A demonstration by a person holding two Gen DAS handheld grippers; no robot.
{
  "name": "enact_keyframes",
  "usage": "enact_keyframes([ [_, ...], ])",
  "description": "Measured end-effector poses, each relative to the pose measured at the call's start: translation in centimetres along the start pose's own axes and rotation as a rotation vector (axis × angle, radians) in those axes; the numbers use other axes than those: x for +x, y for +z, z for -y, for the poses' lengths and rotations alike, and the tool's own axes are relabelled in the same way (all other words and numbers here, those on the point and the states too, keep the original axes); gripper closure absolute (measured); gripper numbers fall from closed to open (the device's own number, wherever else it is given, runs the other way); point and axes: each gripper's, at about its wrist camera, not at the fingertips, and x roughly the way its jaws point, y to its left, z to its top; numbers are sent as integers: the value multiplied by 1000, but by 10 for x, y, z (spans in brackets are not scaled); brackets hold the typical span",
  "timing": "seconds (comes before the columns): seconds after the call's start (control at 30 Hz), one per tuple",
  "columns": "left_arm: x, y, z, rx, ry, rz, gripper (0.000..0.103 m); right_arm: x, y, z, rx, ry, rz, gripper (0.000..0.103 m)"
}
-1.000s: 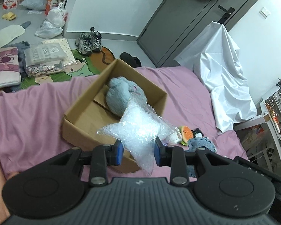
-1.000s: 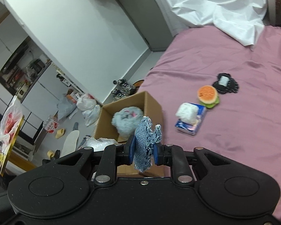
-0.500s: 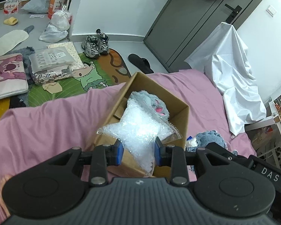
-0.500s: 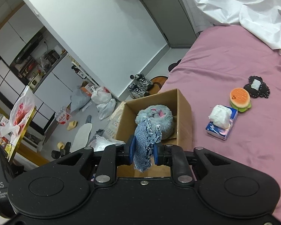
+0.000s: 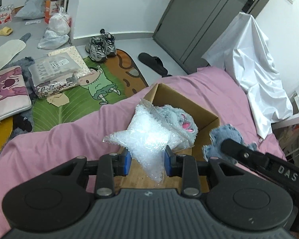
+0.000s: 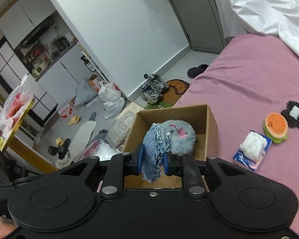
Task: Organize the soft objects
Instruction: 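Release the bubble wrap from the left tool while the right tool releases the blue cloth into the box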
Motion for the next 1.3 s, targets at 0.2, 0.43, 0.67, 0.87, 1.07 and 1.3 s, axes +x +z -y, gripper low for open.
enact_keyframes([
  [0.2,20,1,9,55,0,-41,71,11,-6,11,7,25,-8,83],
  [0.43,41,2,17,89,24,-66,69,14,-8,20,2,38,-15,83],
  [0.67,40,2,18,34,35,-78,56,16,-8,26,14,60,-41,82],
  [0.87,27,0,16,0,38,-47,53,16,-10,30,36,72,-67,79],
  [1.07,13,-5,18,-19,63,-18,40,12,-13,24,27,87,-77,77],
  [1.3,-9,-7,15,-47,112,31,23,2,-16,21,27,88,-70,46],
])
